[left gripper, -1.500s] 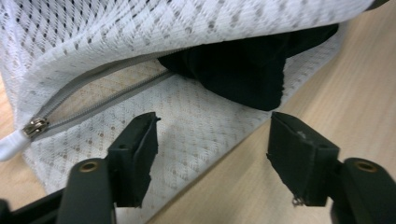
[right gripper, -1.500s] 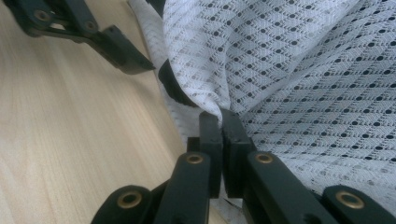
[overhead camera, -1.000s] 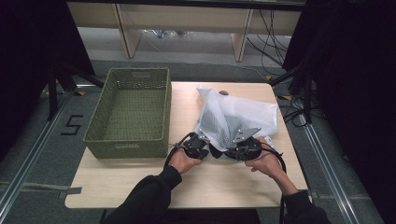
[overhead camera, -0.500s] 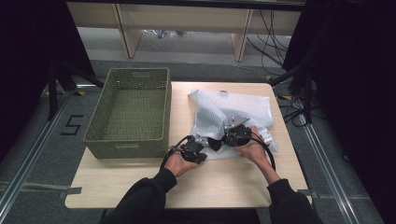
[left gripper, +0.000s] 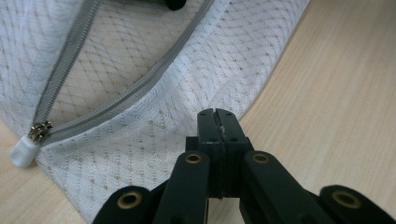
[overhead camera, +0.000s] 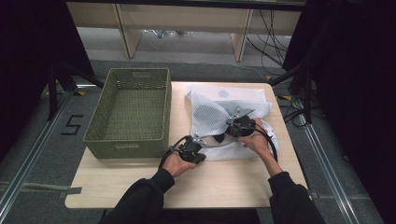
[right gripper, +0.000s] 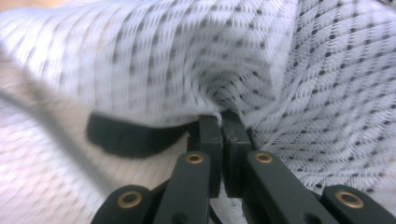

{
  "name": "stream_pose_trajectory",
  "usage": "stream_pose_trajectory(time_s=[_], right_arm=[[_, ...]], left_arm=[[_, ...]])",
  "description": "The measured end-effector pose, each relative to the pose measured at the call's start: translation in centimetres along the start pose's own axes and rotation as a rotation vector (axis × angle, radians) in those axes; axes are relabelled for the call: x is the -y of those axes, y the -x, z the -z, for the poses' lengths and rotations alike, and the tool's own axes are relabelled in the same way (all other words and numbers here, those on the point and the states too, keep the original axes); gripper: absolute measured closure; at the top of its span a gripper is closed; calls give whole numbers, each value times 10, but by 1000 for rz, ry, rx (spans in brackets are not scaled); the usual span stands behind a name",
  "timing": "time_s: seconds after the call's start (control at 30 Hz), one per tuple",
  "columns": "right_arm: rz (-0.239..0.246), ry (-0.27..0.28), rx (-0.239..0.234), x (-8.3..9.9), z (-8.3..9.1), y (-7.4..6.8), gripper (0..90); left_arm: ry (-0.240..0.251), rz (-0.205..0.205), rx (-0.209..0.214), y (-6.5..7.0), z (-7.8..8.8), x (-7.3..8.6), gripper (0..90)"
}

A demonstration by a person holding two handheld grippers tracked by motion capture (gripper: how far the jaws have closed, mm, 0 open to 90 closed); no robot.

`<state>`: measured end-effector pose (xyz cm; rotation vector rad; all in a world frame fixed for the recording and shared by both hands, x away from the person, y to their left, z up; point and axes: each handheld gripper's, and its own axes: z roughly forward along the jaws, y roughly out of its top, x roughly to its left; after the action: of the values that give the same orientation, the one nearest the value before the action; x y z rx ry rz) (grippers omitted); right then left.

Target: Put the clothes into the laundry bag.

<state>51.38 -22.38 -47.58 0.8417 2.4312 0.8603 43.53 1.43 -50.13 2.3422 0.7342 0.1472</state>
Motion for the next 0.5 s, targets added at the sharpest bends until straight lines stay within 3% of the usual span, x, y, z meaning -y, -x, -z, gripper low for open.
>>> stream_pose_trajectory(time_s=[0.07,0.1,0.17,0.33,0.37,0.4,0.47,0.5], right_arm=[[13,2,-6,0,7,0,900],[19,8,-27,1,21,0,900],[11,27,-30,2,24,-3,900],[91,34,-96,6,55,-16,900],[92,51,-92,8,59,-19,900],[92,58,-92,9,63,-22,900],[116,70,-103,11,68,-25,900],[117,66,-108,13,71,-27,900]], left_arm=[[-2,7,7,-1,1,1,895],[5,15,9,-1,5,2,895],[12,9,14,0,8,3,895],[-3,-14,14,8,16,11,894],[-17,-17,12,9,17,11,894],[1,5,12,11,15,12,893],[-13,-24,9,10,16,13,893],[-14,-6,8,10,16,14,893]])
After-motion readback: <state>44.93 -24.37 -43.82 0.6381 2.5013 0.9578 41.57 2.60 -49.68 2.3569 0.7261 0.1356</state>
